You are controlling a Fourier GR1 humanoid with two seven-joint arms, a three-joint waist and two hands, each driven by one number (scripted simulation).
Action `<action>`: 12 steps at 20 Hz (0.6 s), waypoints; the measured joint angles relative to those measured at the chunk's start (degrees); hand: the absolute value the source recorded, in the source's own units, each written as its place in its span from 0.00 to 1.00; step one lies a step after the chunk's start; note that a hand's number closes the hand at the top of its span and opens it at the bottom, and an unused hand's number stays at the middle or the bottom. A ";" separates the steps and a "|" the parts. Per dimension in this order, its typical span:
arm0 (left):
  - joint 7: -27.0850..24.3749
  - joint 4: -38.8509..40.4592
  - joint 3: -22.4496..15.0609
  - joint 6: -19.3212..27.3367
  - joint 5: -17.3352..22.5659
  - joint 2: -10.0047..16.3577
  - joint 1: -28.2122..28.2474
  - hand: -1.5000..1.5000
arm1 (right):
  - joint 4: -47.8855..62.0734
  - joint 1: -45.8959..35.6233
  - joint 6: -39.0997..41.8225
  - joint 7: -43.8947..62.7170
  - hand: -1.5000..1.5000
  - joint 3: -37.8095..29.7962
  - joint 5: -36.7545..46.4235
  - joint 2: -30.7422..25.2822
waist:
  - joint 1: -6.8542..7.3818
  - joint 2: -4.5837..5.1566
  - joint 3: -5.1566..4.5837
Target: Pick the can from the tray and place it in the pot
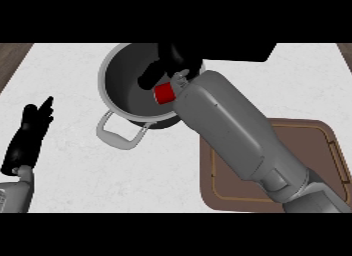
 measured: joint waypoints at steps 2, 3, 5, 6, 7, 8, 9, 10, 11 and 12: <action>0.09 -0.11 0.01 0.07 -0.10 -0.09 -0.15 0.50 | 0.38 0.67 -4.81 -1.98 0.00 0.22 -3.13 -0.01 | 0.19 0.03 0.01; -0.08 -0.07 -0.13 0.21 -0.28 -0.29 -0.03 0.50 | -0.06 1.17 -7.67 -2.70 0.00 0.61 -4.32 0.00 | 0.19 0.01 0.02; -0.13 0.11 0.08 0.10 -0.29 -0.09 -0.11 0.50 | 0.17 1.64 -12.62 -5.38 0.00 -0.61 -6.14 0.00 | 0.00 0.04 0.03; 0.17 0.22 0.18 0.10 -0.28 -0.08 -0.41 0.50 | -0.32 1.99 -15.35 -6.00 0.00 -0.43 -7.18 0.00 | -0.10 -0.01 0.03; -0.24 0.28 0.33 0.11 -0.19 -0.15 -0.08 0.50 | 0.01 1.86 -17.67 -7.10 0.00 -0.97 -7.95 0.00 | -0.15 -0.02 0.03; -0.09 0.44 0.57 0.25 -0.26 -0.03 -0.37 0.50 | -0.23 2.37 -20.20 -7.92 0.00 -0.98 -8.61 0.00 | -0.37 -0.07 0.03; 0.18 0.07 0.73 0.20 -0.19 0.07 -0.20 0.50 | -0.04 2.51 -22.09 -8.90 0.00 -1.55 -9.20 0.00 | -0.57 -0.13 0.04; 0.45 -0.31 0.97 0.15 -0.05 0.18 0.08 0.50 | -0.32 3.37 -23.22 -10.69 0.00 -2.74 -9.79 -0.27 | -0.93 -0.21 0.04; 0.32 -0.23 1.41 0.05 0.09 0.46 0.36 0.50 | -0.41 3.92 -24.40 -12.07 0.00 -3.76 -9.97 -0.41 | -1.28 -0.26 0.05; 0.03 -0.20 1.62 0.14 0.15 0.35 0.84 0.50 | -1.06 4.71 -25.36 -13.09 0.00 -4.60 -10.14 -0.55 | -1.63 -0.35 0.06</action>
